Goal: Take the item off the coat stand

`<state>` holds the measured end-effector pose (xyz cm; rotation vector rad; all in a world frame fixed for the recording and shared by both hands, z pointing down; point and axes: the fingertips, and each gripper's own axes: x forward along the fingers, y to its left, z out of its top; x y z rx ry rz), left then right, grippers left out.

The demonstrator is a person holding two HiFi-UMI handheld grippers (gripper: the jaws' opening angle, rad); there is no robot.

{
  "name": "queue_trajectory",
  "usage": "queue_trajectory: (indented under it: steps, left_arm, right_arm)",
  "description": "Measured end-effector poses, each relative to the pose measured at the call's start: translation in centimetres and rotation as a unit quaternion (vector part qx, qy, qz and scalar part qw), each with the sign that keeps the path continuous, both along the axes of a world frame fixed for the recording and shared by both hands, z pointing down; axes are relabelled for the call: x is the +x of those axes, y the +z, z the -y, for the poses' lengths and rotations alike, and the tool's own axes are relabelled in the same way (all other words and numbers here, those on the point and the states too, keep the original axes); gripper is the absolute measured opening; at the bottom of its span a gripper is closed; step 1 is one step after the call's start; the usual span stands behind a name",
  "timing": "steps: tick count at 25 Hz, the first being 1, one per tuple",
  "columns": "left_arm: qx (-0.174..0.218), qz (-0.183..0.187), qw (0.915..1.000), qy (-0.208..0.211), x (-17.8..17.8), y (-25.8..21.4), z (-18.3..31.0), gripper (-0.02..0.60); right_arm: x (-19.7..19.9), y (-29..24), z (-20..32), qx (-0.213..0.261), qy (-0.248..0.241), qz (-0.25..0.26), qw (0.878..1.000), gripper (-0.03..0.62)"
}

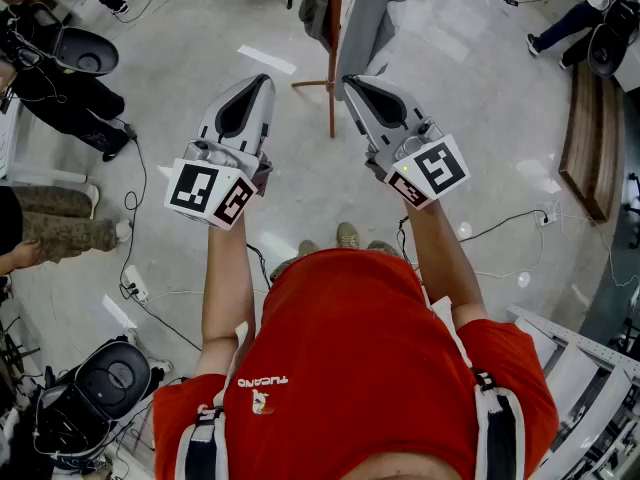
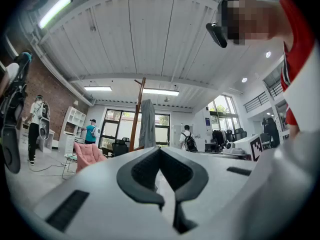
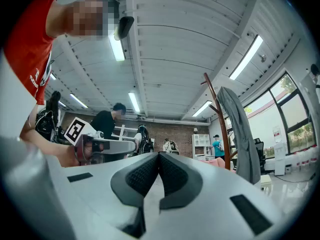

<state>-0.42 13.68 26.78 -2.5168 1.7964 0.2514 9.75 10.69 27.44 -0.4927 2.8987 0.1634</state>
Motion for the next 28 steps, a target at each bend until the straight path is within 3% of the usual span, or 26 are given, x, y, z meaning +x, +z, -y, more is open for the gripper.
queue_trajectory:
  steps: [17, 28]
  left_arm:
    - [-0.002, 0.002, 0.9996, 0.028, -4.9, 1.6, -0.2, 0.009]
    - [-0.018, 0.009, 0.9994, 0.029, -7.6, 3.8, 5.0, 0.009]
  right_arm:
    - [-4.2, 1.3, -1.5, -0.005, 0.025, -0.019, 0.999, 0.025]
    - [-6.0, 2.5, 4.0, -0.006, 0.041, -0.024, 0.999, 0.025]
